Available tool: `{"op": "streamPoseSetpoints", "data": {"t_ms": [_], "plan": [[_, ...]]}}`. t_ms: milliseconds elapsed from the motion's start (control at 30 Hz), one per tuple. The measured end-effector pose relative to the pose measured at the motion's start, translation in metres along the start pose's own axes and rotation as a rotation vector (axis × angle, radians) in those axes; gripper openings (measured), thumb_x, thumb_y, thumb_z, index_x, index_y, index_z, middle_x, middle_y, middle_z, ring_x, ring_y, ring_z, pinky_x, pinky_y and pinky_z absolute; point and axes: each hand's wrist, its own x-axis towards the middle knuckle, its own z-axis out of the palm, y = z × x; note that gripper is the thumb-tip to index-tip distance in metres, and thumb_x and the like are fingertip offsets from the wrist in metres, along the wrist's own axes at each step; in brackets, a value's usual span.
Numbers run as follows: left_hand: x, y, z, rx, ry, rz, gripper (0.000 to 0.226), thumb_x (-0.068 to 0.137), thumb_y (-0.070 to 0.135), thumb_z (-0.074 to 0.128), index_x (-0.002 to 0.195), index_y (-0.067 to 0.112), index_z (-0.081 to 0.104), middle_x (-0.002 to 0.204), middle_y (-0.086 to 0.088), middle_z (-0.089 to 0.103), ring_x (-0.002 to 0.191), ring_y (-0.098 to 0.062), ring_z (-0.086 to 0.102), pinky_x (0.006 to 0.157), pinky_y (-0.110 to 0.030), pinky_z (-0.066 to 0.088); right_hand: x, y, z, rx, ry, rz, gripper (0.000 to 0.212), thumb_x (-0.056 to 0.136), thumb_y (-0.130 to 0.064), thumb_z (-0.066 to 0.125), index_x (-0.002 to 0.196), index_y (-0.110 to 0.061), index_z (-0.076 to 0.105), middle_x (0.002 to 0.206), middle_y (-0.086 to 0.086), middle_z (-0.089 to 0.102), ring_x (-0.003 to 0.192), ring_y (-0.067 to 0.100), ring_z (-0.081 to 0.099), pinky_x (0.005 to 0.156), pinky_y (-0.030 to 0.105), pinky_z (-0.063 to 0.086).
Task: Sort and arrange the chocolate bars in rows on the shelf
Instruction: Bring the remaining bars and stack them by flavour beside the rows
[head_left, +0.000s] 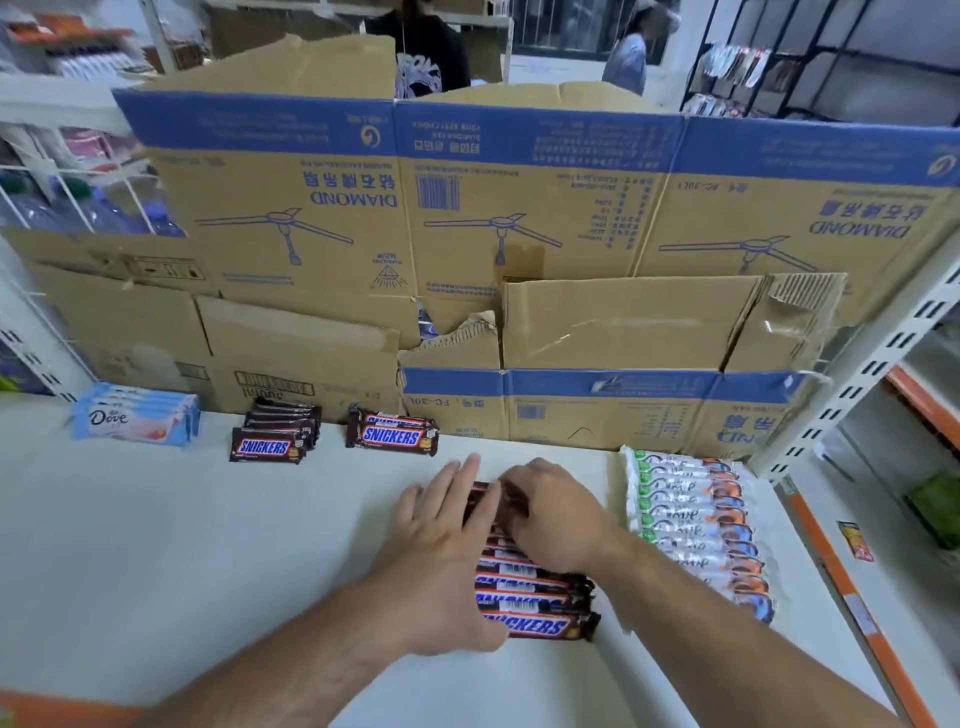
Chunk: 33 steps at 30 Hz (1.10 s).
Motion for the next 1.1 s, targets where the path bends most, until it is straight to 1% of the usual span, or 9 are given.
{"op": "streamPoseSetpoints", "data": {"t_ms": [67, 167, 267, 367, 433, 533, 667, 833, 1100], "plan": [[-0.004, -0.012, -0.004, -0.026, -0.127, 0.016, 0.133, 0.057, 0.071, 0.060, 0.147, 0.027, -0.027, 0.149, 0.000, -0.044, 0.133, -0.015, -0.046, 0.117, -0.045, -0.012, -0.007, -0.014, 0.008, 0.020, 0.019, -0.022, 0.017, 0.088, -0.029, 0.048, 0.089, -0.016, 0.060, 0.086, 0.006, 0.059, 0.085, 0.024, 0.053, 0.076, 0.039, 0.048], [-0.006, -0.023, -0.007, -0.118, -0.228, 0.050, 0.137, 0.058, 0.070, 0.067, 0.145, 0.029, -0.031, 0.151, 0.006, -0.040, 0.134, -0.009, -0.043, 0.118, -0.034, -0.012, -0.019, -0.020, 0.014, 0.057, 0.063, 0.033, 0.033, 0.092, -0.040, 0.050, 0.118, -0.020, 0.058, 0.112, 0.002, 0.062, 0.109, 0.021, 0.054, 0.093, 0.035, 0.045], [-0.008, -0.026, -0.003, -0.159, -0.193, 0.069, 0.137, 0.058, 0.073, 0.066, 0.147, 0.028, -0.028, 0.155, 0.009, -0.032, 0.138, -0.007, -0.036, 0.117, -0.030, -0.008, -0.041, -0.016, 0.018, 0.006, 0.114, 0.173, 0.083, 0.089, -0.065, 0.043, 0.151, -0.013, 0.024, 0.155, 0.000, 0.029, 0.143, 0.015, 0.022, 0.117, 0.028, 0.020], [-0.011, -0.024, 0.005, -0.153, -0.167, 0.085, 0.139, 0.056, 0.077, 0.064, 0.147, 0.026, -0.028, 0.156, 0.007, -0.029, 0.139, -0.009, -0.035, 0.120, -0.034, -0.005, -0.059, -0.026, 0.035, 0.058, 0.089, 0.230, 0.100, 0.085, -0.073, 0.038, 0.154, -0.013, -0.003, 0.162, 0.000, -0.005, 0.147, 0.007, -0.009, 0.118, 0.023, 0.002], [-0.010, -0.022, 0.007, -0.153, -0.160, 0.096, 0.139, 0.056, 0.077, 0.064, 0.146, 0.025, -0.029, 0.156, 0.007, -0.028, 0.139, -0.011, -0.035, 0.121, -0.036, -0.003, -0.062, -0.032, 0.045, 0.082, 0.107, 0.236, 0.103, 0.084, -0.072, 0.038, 0.152, -0.012, -0.010, 0.161, 0.002, -0.013, 0.145, 0.007, -0.017, 0.115, 0.019, -0.004], [-0.013, -0.022, 0.007, -0.173, -0.154, 0.113, 0.137, 0.058, 0.075, 0.064, 0.147, 0.025, -0.029, 0.155, 0.007, -0.029, 0.139, -0.011, -0.035, 0.120, -0.034, -0.007, -0.064, -0.032, 0.044, 0.108, 0.128, 0.245, 0.101, 0.087, -0.070, 0.041, 0.152, -0.013, -0.012, 0.161, 0.000, -0.015, 0.145, 0.005, -0.018, 0.116, 0.020, -0.003], [-0.018, -0.021, 0.009, -0.203, -0.131, 0.117, 0.135, 0.060, 0.074, 0.063, 0.147, 0.024, -0.028, 0.155, 0.007, -0.030, 0.138, -0.009, -0.036, 0.119, -0.032, -0.007, -0.069, -0.034, 0.049, 0.102, 0.155, 0.259, 0.105, 0.079, -0.079, 0.025, 0.152, -0.014, -0.012, 0.160, -0.002, -0.015, 0.143, 0.001, -0.019, 0.115, 0.017, -0.004], [-0.011, -0.020, 0.014, -0.199, -0.115, 0.110, 0.136, 0.058, 0.075, 0.062, 0.149, 0.021, -0.024, 0.157, 0.006, -0.022, 0.142, -0.014, -0.028, 0.121, -0.036, 0.000, -0.063, -0.032, 0.051, 0.096, 0.181, 0.268, 0.104, 0.079, -0.081, 0.018, 0.153, -0.011, -0.003, 0.162, 0.001, 0.001, 0.147, 0.008, -0.004, 0.114, 0.016, -0.001], [0.039, -0.030, 0.008, -0.152, -0.054, 0.109, 0.138, 0.053, 0.077, 0.063, 0.152, 0.019, -0.012, 0.156, 0.007, -0.001, 0.144, -0.016, -0.009, 0.120, -0.034, 0.010, -0.019, -0.013, 0.036, 0.094, 0.225, 0.305, 0.087, 0.091, -0.063, 0.040, 0.153, -0.009, 0.010, 0.158, 0.005, 0.018, 0.144, 0.017, 0.018, 0.117, 0.027, 0.018]]}}
